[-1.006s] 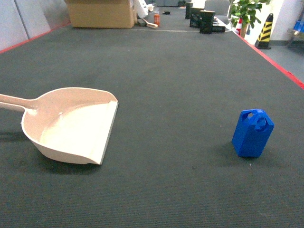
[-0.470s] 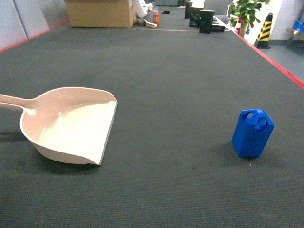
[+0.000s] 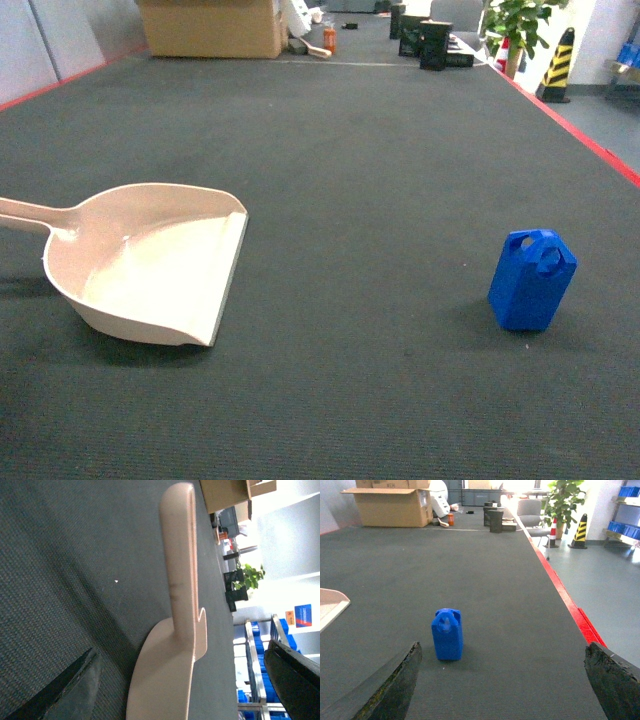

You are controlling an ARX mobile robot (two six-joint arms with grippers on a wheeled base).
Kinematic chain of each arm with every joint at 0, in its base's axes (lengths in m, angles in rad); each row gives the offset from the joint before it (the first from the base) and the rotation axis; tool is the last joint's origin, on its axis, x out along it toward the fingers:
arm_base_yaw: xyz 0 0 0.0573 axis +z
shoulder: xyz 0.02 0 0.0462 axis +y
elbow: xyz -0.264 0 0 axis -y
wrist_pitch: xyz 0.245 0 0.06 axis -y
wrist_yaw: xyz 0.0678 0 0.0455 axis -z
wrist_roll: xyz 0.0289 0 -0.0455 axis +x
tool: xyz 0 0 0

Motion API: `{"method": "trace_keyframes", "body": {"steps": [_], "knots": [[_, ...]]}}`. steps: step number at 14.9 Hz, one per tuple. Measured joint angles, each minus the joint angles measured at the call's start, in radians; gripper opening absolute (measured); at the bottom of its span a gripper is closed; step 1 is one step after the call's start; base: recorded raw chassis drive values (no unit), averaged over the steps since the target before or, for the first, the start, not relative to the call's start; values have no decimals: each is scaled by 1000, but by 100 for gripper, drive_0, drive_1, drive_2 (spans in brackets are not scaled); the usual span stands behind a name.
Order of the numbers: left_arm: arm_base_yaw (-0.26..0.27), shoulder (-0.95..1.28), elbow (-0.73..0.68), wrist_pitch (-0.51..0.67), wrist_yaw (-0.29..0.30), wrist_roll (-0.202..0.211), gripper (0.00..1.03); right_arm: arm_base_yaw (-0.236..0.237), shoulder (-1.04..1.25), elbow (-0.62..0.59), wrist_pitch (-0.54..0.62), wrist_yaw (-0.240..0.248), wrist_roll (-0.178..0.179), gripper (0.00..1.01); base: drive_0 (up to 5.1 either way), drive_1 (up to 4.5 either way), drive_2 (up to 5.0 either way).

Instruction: Place part in tray to right shelf

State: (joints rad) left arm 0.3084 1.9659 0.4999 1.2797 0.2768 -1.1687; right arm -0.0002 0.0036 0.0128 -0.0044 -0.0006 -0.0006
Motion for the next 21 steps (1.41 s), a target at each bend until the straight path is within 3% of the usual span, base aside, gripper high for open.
{"method": "trace_keyframes", "body": {"steps": [5, 16, 21], "knots": [[0, 167, 256, 6, 8, -62, 98, 0, 0, 0, 0, 0, 0, 98, 0, 0, 0], [-11, 370, 576, -49, 40, -93, 98, 0, 0, 0, 0, 0, 0, 98, 0, 0, 0], [-11, 425, 621, -2, 87, -119, 74, 0, 0, 0, 0, 0, 0, 98, 0, 0, 0]]}}
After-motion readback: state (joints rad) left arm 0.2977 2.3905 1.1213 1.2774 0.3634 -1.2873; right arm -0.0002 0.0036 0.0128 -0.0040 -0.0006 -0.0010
